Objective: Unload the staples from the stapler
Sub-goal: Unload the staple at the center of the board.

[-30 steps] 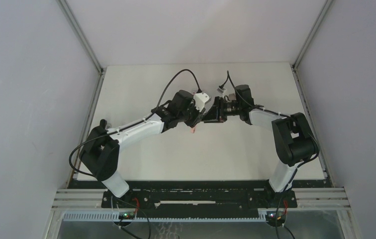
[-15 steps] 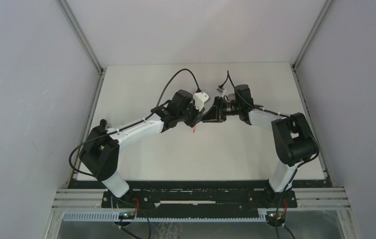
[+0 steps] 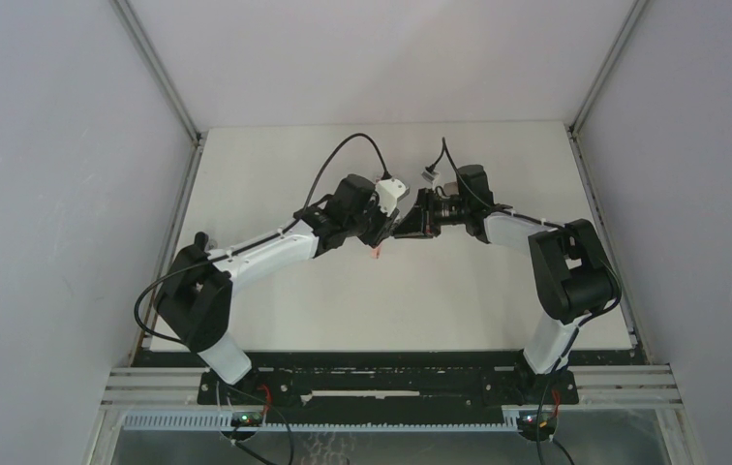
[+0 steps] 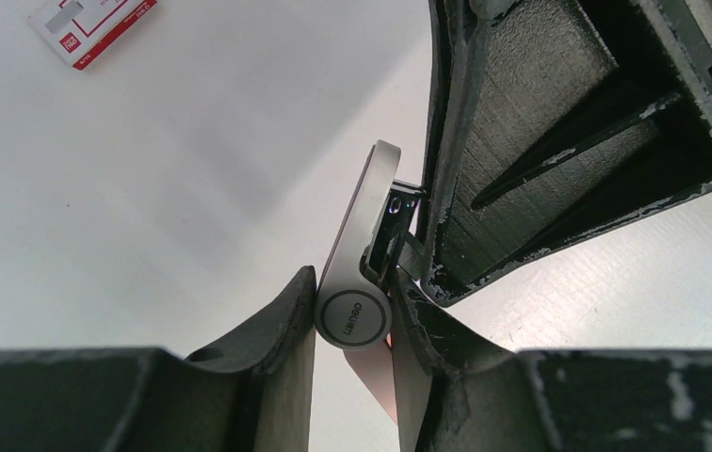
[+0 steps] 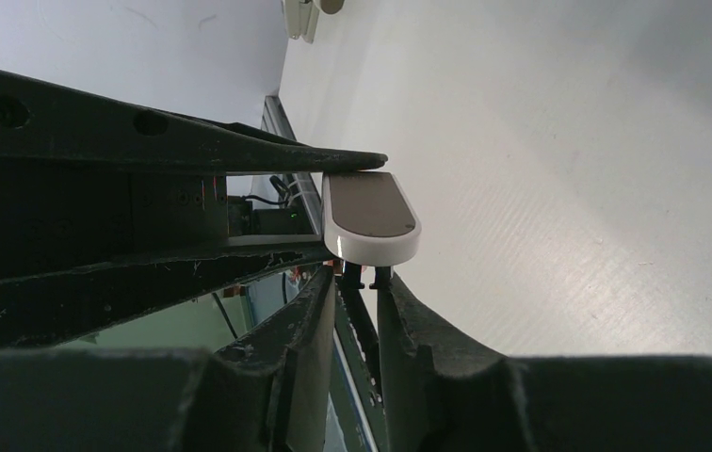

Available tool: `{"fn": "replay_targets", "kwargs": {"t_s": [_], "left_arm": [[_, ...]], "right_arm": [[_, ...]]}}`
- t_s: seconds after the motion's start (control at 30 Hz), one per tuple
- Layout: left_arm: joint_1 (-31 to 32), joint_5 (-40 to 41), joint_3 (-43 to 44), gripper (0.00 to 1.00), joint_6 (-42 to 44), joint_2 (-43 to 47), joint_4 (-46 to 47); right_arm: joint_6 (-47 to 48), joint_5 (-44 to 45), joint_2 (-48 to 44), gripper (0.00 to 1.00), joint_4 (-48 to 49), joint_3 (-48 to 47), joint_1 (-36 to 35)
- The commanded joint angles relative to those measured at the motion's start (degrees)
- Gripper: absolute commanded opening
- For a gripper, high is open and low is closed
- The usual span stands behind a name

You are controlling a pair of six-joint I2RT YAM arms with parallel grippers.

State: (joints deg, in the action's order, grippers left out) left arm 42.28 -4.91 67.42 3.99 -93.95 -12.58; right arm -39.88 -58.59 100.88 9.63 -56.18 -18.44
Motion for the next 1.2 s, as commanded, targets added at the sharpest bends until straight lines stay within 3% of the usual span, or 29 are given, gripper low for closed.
{"fn": "replay_targets", "kwargs": {"t_s": [0.0, 1.17], "left_arm": [[-0.35, -1.42, 2.78, 0.00, -0.91, 1.93, 2.11], [-1.98, 0.00, 2.61, 0.00, -1.08, 1.06, 2.25]], "right_arm": [[-0.20, -0.40, -0.51, 0.22, 2.25, -0.15, -0.35], [0.93, -0.57, -1.08, 0.19, 0.29, -0.16, 0.51]]}}
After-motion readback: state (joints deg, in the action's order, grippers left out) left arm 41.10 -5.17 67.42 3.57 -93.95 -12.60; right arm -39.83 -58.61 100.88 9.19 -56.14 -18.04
